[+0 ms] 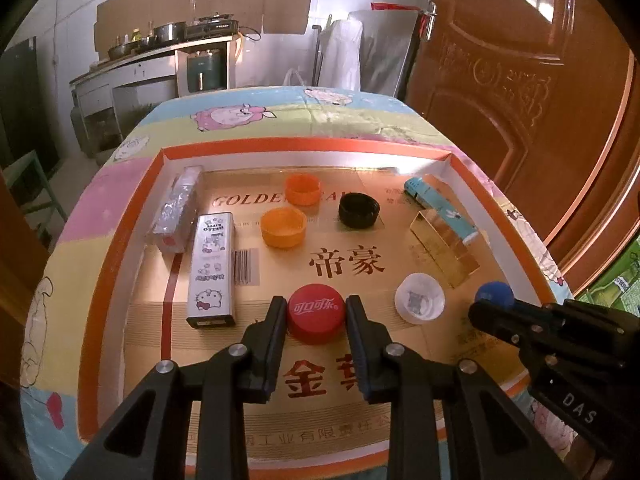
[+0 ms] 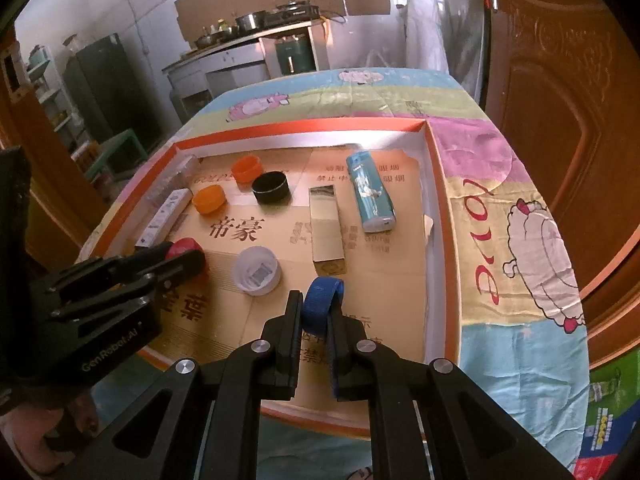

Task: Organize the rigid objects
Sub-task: 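Carry the red cap with the left tool while the right tool carries the blue cap into the lid, then open the left tool releasing the red cap while the right tool releases the blue cap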

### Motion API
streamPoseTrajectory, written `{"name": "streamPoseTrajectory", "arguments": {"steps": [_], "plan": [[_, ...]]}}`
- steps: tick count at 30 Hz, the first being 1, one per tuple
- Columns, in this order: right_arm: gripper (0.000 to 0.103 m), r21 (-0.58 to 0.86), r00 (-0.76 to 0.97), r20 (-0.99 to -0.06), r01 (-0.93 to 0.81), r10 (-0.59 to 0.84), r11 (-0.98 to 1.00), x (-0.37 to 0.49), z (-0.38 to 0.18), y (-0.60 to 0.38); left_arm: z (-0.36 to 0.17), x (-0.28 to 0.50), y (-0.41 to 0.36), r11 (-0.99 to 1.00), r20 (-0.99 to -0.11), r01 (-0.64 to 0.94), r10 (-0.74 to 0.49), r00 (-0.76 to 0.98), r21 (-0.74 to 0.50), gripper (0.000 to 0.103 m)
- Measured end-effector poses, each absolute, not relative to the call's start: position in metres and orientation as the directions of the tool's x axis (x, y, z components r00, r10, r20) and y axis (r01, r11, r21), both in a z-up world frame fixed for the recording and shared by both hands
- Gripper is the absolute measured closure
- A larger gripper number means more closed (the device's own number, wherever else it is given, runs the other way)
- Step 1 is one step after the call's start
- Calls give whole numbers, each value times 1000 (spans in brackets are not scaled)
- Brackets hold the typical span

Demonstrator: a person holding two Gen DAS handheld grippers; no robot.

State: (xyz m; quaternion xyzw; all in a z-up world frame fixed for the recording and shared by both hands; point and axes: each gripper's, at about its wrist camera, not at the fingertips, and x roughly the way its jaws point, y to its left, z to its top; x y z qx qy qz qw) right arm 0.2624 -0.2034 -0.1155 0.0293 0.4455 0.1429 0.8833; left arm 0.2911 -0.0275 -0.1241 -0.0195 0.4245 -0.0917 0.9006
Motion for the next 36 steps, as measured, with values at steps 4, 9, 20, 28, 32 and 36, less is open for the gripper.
{"name": "streamPoseTrajectory", "arguments": {"steps": [4,9,20,28,32,36], "plan": [[91,184,556,-782,-225,281,957,264,-119,-204,-125,292,-28,982,-763,147,-182,621,-114,72],[91,188,557,-781,-222,283,957,265,-119,-204,-126,293,-27,980,-761,150,-194,619,-129,72],[78,188,561,-776,-229,287,955,261,-119,-202,-123,292,-22,977,-750,145,-213,626,-157,58],[71,181,571,-771,-229,283,956,256,-115,-200,-118,288,-23,978,-742,150,-210,637,-147,57],[70,184,574,-768,-226,284,956,255,-112,-202,-115,285,-22,977,-737,148,-214,641,-155,57],[70,187,576,-767,-222,284,957,252,-110,-203,-112,283,-21,977,-735,145,-213,644,-156,57]]}}
